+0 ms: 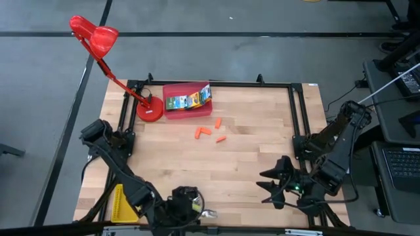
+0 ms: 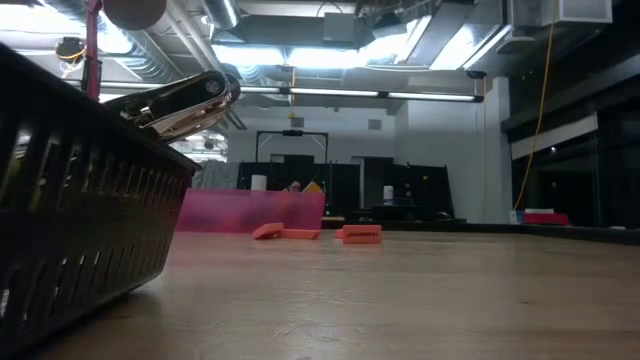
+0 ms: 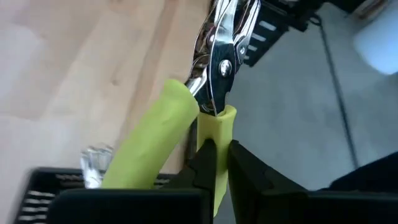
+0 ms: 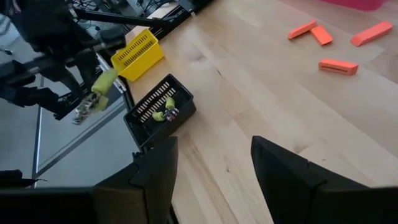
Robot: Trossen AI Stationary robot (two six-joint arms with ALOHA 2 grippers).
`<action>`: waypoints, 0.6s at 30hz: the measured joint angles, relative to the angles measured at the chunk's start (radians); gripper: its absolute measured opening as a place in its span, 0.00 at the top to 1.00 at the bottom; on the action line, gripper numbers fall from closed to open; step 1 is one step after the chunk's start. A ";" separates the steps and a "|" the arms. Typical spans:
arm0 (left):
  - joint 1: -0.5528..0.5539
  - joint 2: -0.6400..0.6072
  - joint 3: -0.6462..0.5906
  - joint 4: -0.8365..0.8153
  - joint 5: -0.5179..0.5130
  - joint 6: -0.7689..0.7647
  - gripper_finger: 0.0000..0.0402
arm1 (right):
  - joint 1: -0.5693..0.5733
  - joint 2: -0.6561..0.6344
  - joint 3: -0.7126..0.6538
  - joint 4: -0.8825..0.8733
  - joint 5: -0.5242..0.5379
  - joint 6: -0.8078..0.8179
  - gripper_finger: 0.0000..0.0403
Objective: Pick & Place School Supplies
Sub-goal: Put the green hole puncher into the black bin
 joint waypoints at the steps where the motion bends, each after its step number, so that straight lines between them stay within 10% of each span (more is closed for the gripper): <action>1: -0.008 0.000 -0.018 0.026 -0.001 -0.011 0.96 | 0.003 0.000 0.000 0.000 0.000 0.004 0.49; 18: -0.098 0.001 -0.396 0.473 -0.099 -0.221 0.96 | 0.029 0.000 0.000 0.017 0.044 0.050 0.49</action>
